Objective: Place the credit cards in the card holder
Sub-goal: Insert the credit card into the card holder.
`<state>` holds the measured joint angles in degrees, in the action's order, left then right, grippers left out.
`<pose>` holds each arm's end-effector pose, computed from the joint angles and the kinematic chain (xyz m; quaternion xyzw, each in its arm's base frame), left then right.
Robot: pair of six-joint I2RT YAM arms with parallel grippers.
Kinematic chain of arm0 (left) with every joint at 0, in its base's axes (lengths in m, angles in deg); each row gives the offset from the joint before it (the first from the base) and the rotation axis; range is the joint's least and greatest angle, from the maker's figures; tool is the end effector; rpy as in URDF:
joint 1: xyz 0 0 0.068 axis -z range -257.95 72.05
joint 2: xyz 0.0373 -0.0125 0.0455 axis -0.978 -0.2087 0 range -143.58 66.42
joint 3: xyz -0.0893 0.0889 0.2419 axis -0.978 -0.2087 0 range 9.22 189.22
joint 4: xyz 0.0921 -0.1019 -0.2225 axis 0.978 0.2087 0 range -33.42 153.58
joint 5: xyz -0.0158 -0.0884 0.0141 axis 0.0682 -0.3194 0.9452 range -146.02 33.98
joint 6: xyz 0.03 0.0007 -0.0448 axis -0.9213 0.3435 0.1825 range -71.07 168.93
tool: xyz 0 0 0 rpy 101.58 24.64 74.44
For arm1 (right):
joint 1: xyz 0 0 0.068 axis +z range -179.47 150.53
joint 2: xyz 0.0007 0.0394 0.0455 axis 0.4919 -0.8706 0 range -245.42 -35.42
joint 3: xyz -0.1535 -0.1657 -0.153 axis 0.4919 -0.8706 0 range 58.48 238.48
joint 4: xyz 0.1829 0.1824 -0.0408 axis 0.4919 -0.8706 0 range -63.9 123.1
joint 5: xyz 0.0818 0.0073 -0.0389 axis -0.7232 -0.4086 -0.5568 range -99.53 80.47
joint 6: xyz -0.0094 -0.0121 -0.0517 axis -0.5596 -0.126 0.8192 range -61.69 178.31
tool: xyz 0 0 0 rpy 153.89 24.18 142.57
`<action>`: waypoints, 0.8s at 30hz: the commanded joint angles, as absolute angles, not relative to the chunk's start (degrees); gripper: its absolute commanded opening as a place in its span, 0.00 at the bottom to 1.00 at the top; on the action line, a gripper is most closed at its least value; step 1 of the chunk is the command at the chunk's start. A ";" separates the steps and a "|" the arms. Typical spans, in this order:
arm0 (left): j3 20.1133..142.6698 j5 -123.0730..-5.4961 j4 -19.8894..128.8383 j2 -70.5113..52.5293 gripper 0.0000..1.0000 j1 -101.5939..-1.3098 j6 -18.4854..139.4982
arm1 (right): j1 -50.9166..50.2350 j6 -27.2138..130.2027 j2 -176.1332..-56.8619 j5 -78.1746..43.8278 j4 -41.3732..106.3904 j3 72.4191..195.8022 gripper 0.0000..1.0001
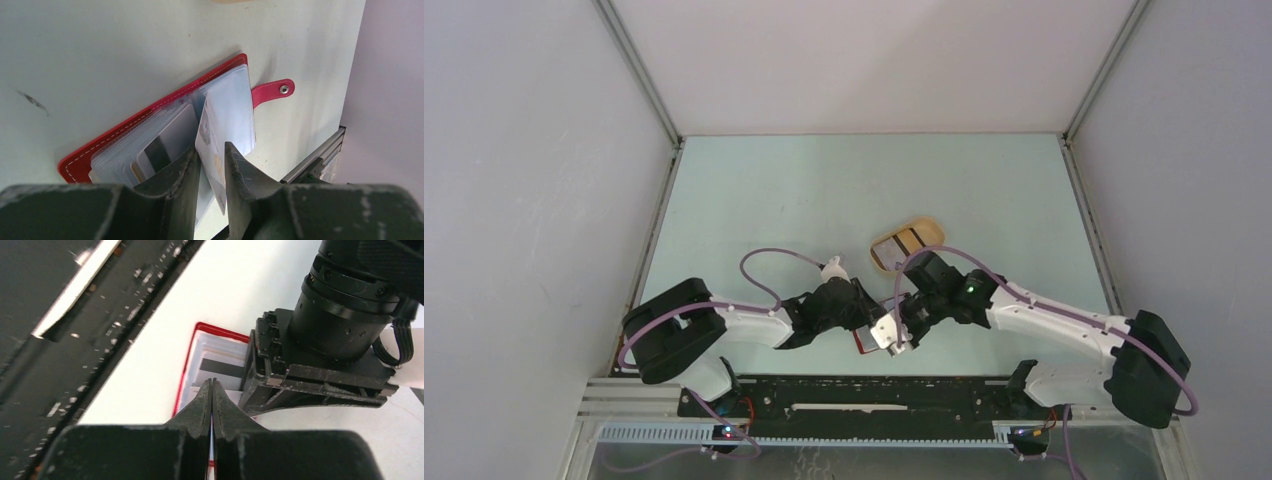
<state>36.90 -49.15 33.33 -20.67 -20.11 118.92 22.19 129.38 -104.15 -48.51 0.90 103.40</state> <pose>0.1479 -0.2273 0.1322 -0.1212 0.8822 -0.3824 0.2467 0.1247 0.1939 0.2312 -0.8380 0.3465 0.2680 0.3254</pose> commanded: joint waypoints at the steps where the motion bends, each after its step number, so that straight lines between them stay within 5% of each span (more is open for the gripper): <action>1: 34.10 -48.44 42.96 -22.44 0.31 -20.03 115.32 | 25.92 134.03 -106.91 -38.12 10.15 101.87 0.02; 24: 34.27 -48.64 42.75 -23.05 0.31 -20.21 115.13 | 31.26 134.58 -115.26 -23.43 23.43 96.53 0.00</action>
<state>36.90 -49.19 33.27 -20.74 -20.11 118.70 30.63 134.05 -115.01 -25.70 21.77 96.76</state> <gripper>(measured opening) 0.307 0.007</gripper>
